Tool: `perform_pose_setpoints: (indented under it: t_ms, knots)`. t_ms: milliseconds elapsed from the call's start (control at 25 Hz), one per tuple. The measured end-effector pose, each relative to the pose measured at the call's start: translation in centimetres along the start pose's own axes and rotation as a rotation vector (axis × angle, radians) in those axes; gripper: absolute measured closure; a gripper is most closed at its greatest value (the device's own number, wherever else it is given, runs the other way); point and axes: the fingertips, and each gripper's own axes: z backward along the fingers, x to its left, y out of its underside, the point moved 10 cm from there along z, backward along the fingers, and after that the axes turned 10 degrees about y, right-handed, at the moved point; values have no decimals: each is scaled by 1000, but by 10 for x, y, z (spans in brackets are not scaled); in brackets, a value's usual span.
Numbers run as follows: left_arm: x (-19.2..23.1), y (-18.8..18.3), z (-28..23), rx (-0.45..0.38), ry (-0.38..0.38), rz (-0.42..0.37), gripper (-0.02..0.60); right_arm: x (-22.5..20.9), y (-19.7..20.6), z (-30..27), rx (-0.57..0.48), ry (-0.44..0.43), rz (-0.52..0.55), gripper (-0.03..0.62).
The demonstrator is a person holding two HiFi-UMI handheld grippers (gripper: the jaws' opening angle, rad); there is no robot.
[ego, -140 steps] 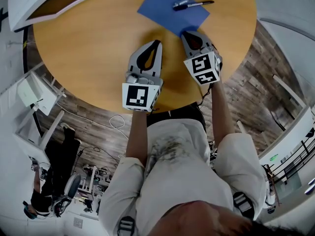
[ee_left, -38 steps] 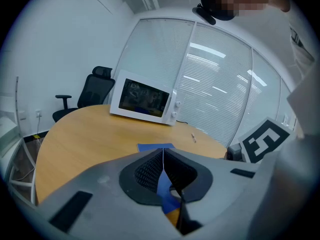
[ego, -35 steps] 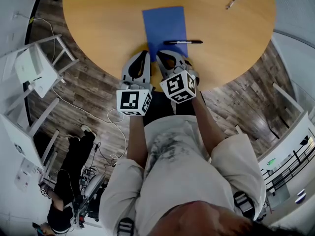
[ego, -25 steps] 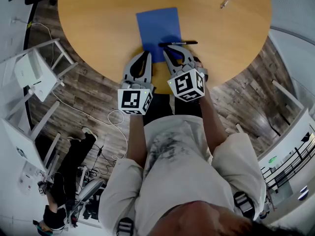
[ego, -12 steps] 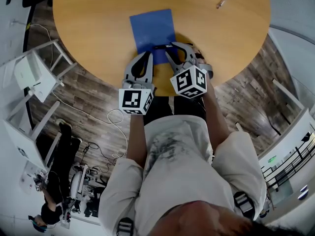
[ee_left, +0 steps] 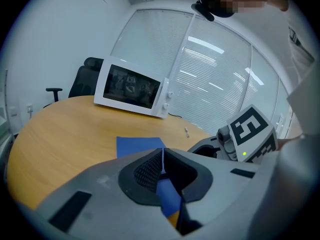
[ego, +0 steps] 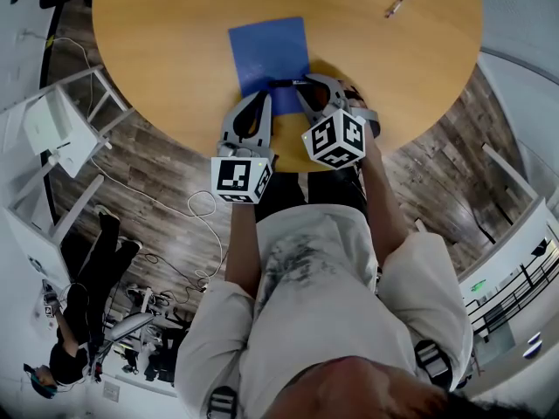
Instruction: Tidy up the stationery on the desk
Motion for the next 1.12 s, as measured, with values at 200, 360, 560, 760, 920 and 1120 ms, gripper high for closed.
perform_pose_setpoints:
  t_ms: [200,360,560,760,920,1120]
  knots:
    - [0,-1,0,0,-3,0,569,1,1,-1,6,-13,-16,477]
    - [-2,-1,-1,3,1,-1,569,2,2,0,12,-6,-61,496]
    - [-2,-3,-4,4,11,-5,569,-1,4,1,15,36,-156,497]
    - [-4,-5,-9,9,28,-11,569,-9,7,3,16,95,-240,497]
    - [-6,-7,-15,14,42,-17,569,-16,12,3,32,137,-330,497]
    - [-7,-9,-21,23,58,-21,569,-23,18,0,66,181,-432,497]
